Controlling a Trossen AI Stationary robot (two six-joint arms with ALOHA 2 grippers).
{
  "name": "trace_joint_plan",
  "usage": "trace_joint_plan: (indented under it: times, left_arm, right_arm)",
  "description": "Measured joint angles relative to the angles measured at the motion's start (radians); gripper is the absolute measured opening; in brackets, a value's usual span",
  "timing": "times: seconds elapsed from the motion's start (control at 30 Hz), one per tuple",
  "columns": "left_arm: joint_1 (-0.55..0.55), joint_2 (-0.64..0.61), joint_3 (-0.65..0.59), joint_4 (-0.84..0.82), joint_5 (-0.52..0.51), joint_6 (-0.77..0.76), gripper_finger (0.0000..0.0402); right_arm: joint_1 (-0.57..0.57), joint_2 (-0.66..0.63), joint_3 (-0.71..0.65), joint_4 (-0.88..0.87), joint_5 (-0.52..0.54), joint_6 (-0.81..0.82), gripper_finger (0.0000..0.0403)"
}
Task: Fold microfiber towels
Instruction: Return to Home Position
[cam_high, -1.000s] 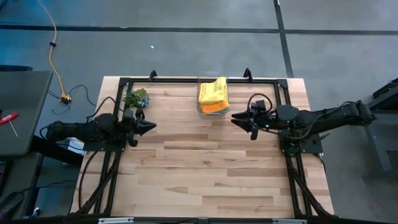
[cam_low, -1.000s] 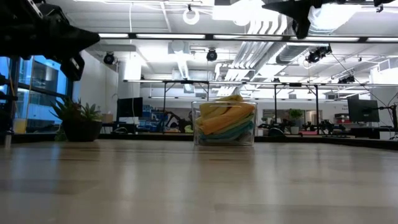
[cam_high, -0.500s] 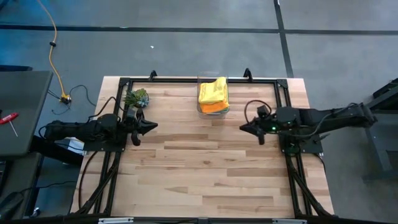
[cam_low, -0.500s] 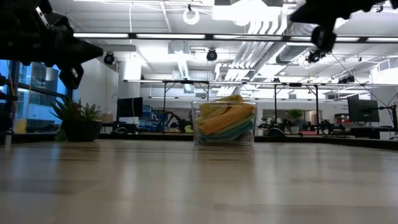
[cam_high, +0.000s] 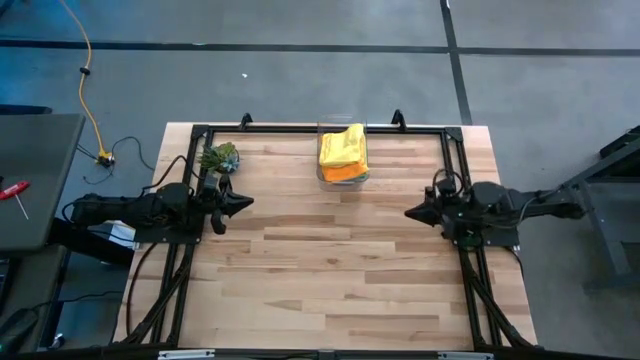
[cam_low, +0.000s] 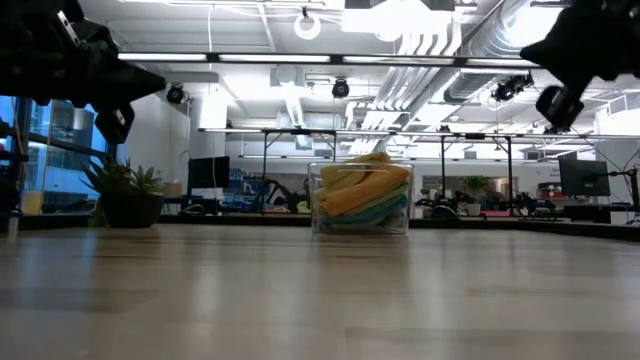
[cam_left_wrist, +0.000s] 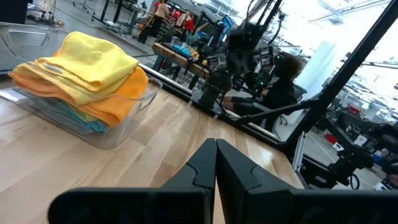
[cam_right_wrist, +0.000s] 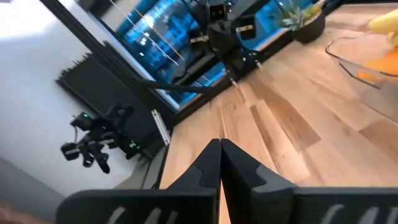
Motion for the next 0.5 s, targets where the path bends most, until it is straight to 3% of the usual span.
trace_joint_plan:
  times: [0.13,0.33,0.5]
  left_arm:
    - [0.000,0.000,0.000,0.000,0.000,0.000,0.0000]
    - [0.000,0.002,0.001,0.001,-0.004,0.000,0.0000]
    - [0.000,0.004,0.002,0.001,-0.003,0.000,0.0000]
  right_arm:
    - [0.000,-0.161,-0.097,0.013,-0.002,-0.019,0.0000]
    - [0.000,-0.165,-0.204,0.176,0.015,-0.114,0.0000]
    - [0.001,-0.170,-0.204,0.181,0.005,-0.186,0.0000]
